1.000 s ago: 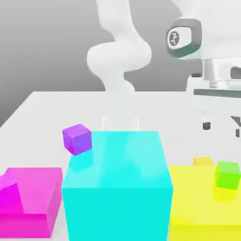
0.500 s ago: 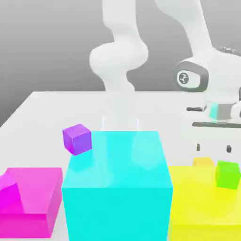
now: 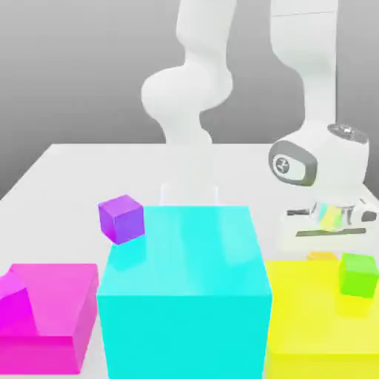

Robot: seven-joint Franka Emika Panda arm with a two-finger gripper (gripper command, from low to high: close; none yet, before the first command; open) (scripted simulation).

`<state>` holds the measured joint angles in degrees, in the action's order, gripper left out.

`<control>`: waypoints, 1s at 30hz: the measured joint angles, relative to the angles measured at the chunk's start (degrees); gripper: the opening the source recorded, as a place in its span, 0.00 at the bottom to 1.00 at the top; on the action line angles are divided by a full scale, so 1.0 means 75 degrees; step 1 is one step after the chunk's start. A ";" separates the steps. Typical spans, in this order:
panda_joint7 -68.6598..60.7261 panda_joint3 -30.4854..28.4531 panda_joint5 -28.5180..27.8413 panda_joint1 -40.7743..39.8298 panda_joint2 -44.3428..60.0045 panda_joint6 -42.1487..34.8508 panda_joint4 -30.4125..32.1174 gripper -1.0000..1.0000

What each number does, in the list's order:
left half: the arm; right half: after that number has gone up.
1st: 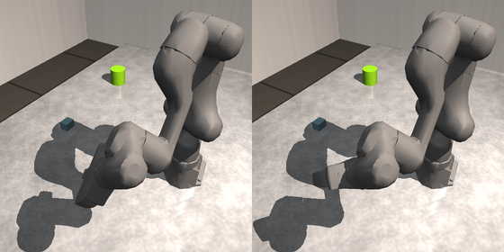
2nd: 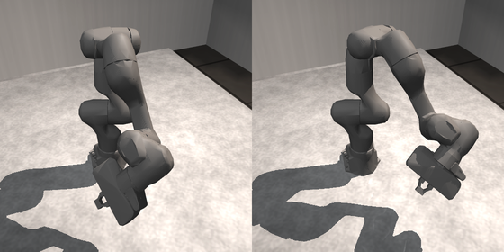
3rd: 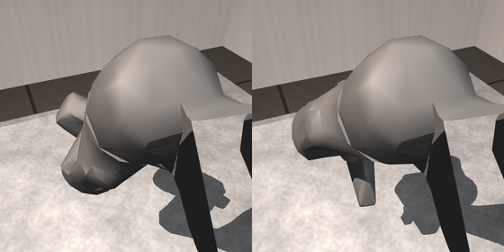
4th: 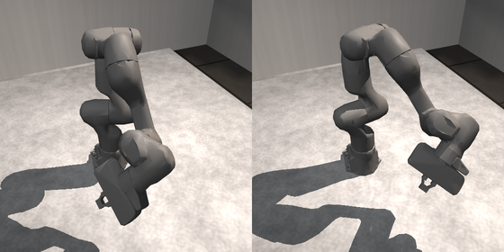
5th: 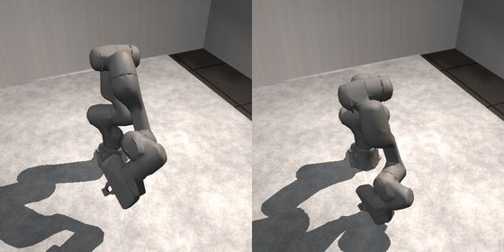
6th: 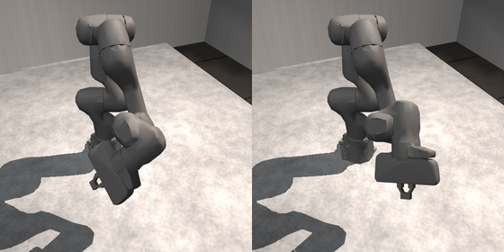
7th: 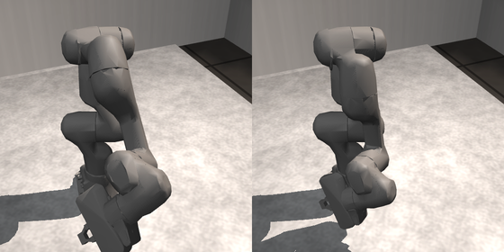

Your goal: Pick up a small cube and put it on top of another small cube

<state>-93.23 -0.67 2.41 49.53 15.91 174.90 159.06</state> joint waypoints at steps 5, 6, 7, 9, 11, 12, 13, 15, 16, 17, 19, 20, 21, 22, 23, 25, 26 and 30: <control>0.0068 -0.0055 -0.0058 0.0043 -0.0987 -0.0808 0.0154 0.00; 0.0093 -0.0101 -0.0093 0.0079 -0.1240 -0.1015 0.0199 0.00; 0.0117 -0.0136 -0.0139 0.0100 -0.1492 -0.1227 0.0245 0.00; 0.0315 -0.0193 -0.0219 0.0062 -0.1845 -0.1548 0.0292 0.00; 0.0896 -0.0200 -0.0636 0.0123 -0.2005 -0.1715 0.0162 0.00; 0.1250 -0.0224 -0.0984 0.0175 -0.2116 -0.1930 -0.0036 0.00; 0.1469 -0.0227 -0.1224 0.0200 -0.2217 -0.2184 -0.0254 0.00; 0.1444 -0.0381 -0.1310 0.0106 -0.2356 -0.2727 -0.0666 0.00; 0.1277 -0.0452 -0.1217 -0.0057 -0.2402 -0.3006 -0.0857 0.00; 0.1067 -0.0505 -0.1085 -0.0160 -0.2443 -0.3285 -0.1043 0.00; 0.0591 -0.0615 -0.0773 -0.0331 -0.2516 -0.3843 -0.1410 0.00; 0.0394 -0.0662 -0.0649 -0.0402 -0.2562 -0.4124 -0.1602 0.00; 0.0262 -0.0697 -0.0577 -0.0456 -0.2621 -0.4408 -0.1807 0.00; 0.0155 -0.0730 -0.0526 -0.0509 -0.2687 -0.4695 -0.2020 0.00; 0.0076 -0.0750 -0.0482 -0.0543 -0.2666 -0.4817 -0.2159 0.00; -0.0027 -0.0751 -0.0389 -0.0558 -0.2317 -0.4493 -0.2178 0.00; -0.0070 -0.0788 -0.0339 -0.0523 -0.2081 -0.4218 -0.2137 0.00; -0.0111 -0.0786 -0.0286 -0.0516 -0.1844 -0.3932 -0.2086 1.00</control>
